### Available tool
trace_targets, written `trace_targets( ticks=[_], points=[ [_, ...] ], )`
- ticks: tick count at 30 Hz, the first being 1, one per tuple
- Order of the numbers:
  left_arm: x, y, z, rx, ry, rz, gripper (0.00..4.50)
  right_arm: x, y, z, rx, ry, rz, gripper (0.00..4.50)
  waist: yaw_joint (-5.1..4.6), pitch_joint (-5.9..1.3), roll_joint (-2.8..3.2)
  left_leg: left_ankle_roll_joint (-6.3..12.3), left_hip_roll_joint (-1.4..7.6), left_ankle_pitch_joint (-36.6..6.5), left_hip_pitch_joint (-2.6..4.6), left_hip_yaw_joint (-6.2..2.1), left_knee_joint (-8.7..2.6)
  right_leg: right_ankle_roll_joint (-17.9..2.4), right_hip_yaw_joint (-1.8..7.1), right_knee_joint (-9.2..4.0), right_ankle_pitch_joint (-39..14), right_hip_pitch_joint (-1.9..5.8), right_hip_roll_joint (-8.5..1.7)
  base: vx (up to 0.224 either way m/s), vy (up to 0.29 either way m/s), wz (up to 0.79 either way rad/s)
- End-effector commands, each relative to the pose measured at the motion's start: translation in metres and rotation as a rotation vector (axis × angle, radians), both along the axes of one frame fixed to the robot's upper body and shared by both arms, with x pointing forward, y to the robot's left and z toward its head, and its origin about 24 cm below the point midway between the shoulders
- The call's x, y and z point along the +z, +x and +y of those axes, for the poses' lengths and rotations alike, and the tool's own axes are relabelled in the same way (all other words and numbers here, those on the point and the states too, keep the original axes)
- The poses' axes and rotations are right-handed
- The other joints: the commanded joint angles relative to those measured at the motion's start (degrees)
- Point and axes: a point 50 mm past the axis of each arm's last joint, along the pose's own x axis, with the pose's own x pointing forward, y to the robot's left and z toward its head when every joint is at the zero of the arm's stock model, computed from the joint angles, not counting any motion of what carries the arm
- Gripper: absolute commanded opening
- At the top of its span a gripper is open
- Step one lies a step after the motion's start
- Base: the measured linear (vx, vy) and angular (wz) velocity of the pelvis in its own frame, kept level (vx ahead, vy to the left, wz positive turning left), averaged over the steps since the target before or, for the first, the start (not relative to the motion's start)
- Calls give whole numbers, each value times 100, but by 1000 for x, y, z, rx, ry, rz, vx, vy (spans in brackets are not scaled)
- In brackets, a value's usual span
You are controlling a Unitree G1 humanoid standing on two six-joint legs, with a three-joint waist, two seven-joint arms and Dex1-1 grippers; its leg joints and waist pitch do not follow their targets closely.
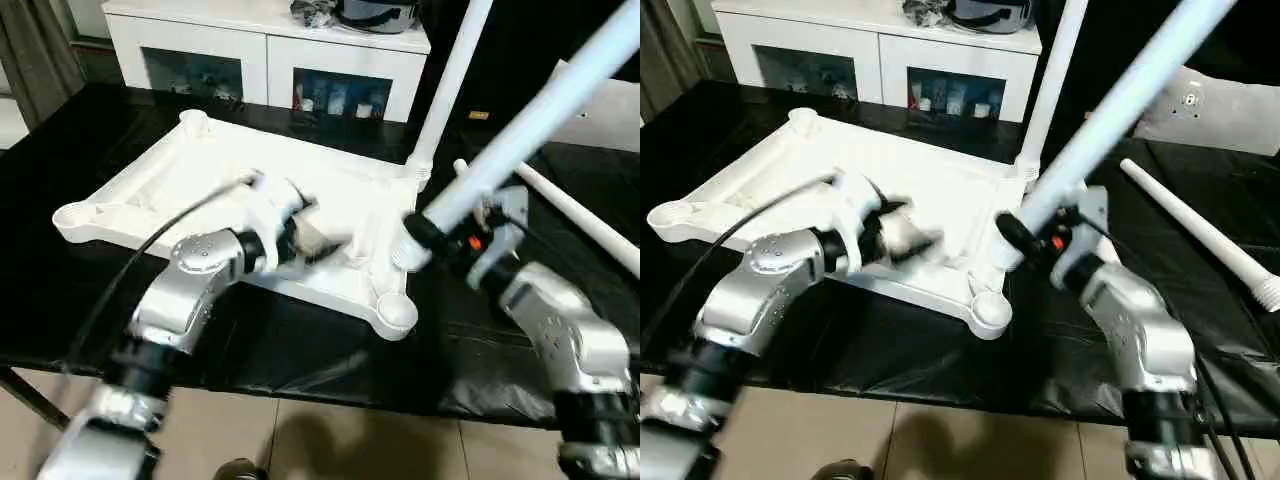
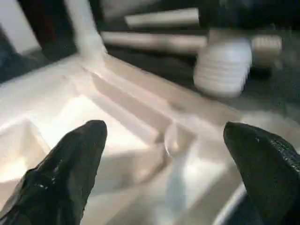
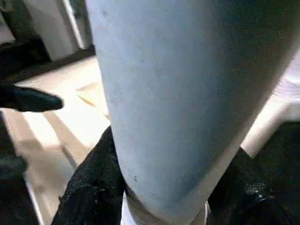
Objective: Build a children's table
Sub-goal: Pick table leg
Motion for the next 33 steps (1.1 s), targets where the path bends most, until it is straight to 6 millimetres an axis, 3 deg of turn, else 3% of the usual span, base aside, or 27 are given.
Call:
trace_targets(
  ticks=[1,2,3,5,7,10,12,13,18,19,33],
  points=[
    [-10,-2,-6,-151,137,1,450,8,-3,-9,-19,-46,-37,189,-47,-413,57,-333,265,-1799,233,-144,-485,-788,184,-441,-1341,169,-296,0,0,0],
    [-10,-2,-6,-155,141,1,450,8,-4,-9,-20,-47,-37,189,-55,-416,61,-326,267,-1799,227,-141,-484,-759,193,-431,-1369,174,-298,0,0,0],
    [-12,-2,-5,-194,166,-1,450,7,-4,-11,-26,-54,-33,189,-78,-421,27,-325,277,-1762,213,-142,-489,-797,186,-413,-1262,186,-299,0,0,0],
    [-13,-2,-5,-216,179,-7,450,6,-5,-12,-29,-58,-30,189,-116,-418,44,-304,281,-1780,214,-146,-486,-903,180,-412,-1250,180,-315,0,0,0],
    [-15,0,-4,-244,214,-13,423,4,-5,-13,-32,-68,-26,189,-134,-415,29,-285,285,-1832,215,-139,-480,-961,181,-408,-1283,181,-318,0,0,0],
    [-21,4,-1,-298,307,-22,412,2,-6,-12,-28,-81,-25,189,-133,-412,71,-250,277,-1833,226,-138,-471,-976,185,-424,-1324,171,-323,0,0,0],
    [-24,6,0,-315,349,-23,376,1,-6,-10,-23,-87,-26,189,-141,-418,45,-259,279,-1859,222,-143,-473,-949,186,-424,-1339,185,-329,0,0,0],
    [-25,7,0,-316,354,-28,370,1,-7,-9,-21,-87,-26,189,-133,-421,89,-267,288,-1824,218,-154,-475,-987,186,-402,-1252,193,-340,0,0,0],
    [-28,12,-1,-324,367,-26,331,-2,-11,-7,-21,-86,-21,189,-122,-431,77,-213,295,-1792,223,-145,-466,-1195,178,-376,-894,206,-334,0,0,0],
    [-28,12,-1,-324,367,-26,326,-2,-11,-7,-21,-86,-21,189,-124,-427,104,-219,294,-1853,227,-143,-469,-1217,179,-386,-899,201,-331,0,0,0],
    [-36,18,-1,-370,420,-7,216,-10,-17,-6,-11,-90,2,189,-91,-400,90,-237,309,-2188,247,-168,-491,-1169,181,-447,-1465,180,-379,0,0,0]
  ],
)
